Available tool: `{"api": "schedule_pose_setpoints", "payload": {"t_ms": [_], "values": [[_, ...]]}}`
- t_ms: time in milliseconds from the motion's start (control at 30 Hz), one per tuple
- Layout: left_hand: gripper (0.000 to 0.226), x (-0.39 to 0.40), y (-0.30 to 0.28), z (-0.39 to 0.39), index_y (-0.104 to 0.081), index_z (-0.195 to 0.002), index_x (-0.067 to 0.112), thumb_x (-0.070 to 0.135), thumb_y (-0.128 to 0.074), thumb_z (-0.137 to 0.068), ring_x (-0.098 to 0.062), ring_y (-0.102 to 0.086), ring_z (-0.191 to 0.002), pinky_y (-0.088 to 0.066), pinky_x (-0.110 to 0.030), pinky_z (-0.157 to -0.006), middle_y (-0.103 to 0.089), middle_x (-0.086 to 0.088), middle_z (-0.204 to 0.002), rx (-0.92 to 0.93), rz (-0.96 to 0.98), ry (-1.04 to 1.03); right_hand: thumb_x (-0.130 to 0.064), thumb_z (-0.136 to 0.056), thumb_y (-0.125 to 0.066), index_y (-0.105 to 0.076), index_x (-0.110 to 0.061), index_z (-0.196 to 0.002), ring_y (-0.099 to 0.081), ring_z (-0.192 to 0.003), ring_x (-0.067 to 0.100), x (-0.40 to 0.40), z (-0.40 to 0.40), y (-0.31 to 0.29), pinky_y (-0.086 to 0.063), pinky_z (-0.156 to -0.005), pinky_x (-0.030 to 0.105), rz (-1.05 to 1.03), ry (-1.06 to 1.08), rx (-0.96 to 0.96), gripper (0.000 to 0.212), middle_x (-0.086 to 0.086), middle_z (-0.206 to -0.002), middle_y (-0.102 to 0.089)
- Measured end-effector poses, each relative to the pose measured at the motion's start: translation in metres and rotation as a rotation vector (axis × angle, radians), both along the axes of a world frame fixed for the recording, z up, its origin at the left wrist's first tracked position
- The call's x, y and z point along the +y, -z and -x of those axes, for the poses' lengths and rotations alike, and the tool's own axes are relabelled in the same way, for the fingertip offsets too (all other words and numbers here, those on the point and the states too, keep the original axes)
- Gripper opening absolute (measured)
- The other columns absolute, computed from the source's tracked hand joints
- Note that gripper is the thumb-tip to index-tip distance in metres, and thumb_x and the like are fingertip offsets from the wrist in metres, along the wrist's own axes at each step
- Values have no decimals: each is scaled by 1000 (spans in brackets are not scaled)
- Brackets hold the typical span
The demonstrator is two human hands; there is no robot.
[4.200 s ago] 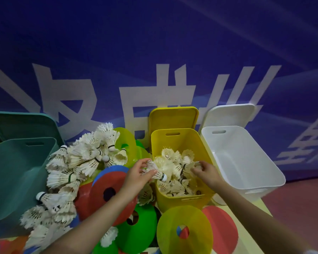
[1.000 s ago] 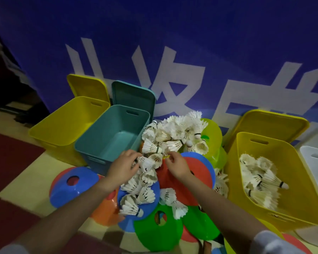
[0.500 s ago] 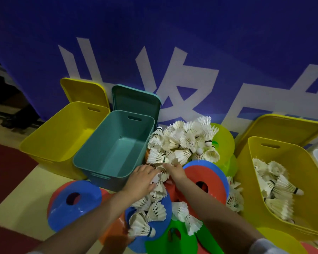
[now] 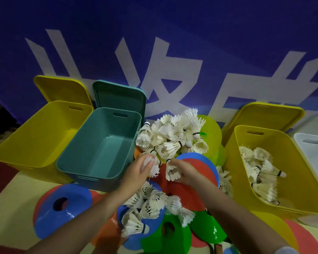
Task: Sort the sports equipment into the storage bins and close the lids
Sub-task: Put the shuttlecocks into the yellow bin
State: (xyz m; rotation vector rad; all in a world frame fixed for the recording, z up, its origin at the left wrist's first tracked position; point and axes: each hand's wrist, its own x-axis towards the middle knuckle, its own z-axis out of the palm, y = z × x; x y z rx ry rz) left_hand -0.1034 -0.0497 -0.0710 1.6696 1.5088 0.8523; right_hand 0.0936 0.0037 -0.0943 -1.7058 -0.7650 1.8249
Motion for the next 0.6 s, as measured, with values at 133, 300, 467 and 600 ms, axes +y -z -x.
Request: {"api": "schedule_pose_setpoints", "payload": {"t_ms": [133, 300, 467, 600], "values": [[59, -1, -1, -42, -37, -142, 23, 52, -50, -92, -14, -44, -123, -35, -37, -101, -45, 5, -126, -44, 356, -93, -17, -80, -60, -55, -14, -67, -51, -55, 19, -20, -14, -12, -41, -55, 28, -101, 1, -79, 15, 5, -59, -55], [91, 12, -3, -47, -54, -116, 37, 96, -47, -48, -28, -54, -119, -42, -57, -101, -54, -14, -134, -377, 515, -176, -12, -85, -55, -52, -13, -61, -45, -53, 19, -51, -44, -29, -34, -50, 26, -267, -12, -172, 24, 7, -59, -51], [93, 10, 8, -64, -44, -133, 43, 72, -77, -51, -19, -52, -123, -40, -48, -105, -53, 5, -136, -482, 536, -48, -28, -85, -59, -65, 2, -101, -61, -83, 21, -72, -93, -47, -47, -73, 31, -326, -1, -244, 35, 9, -91, -66], [30, 11, -7, -103, -59, -108, 42, 42, -70, -80, -22, -64, -105, -47, -50, -98, -67, 0, -115, -449, 411, -1, -35, -85, -63, -66, -22, -109, -64, -93, 16, -81, -143, -59, -52, -80, 37, -436, 47, -288, 28, 2, -105, -68]]}}
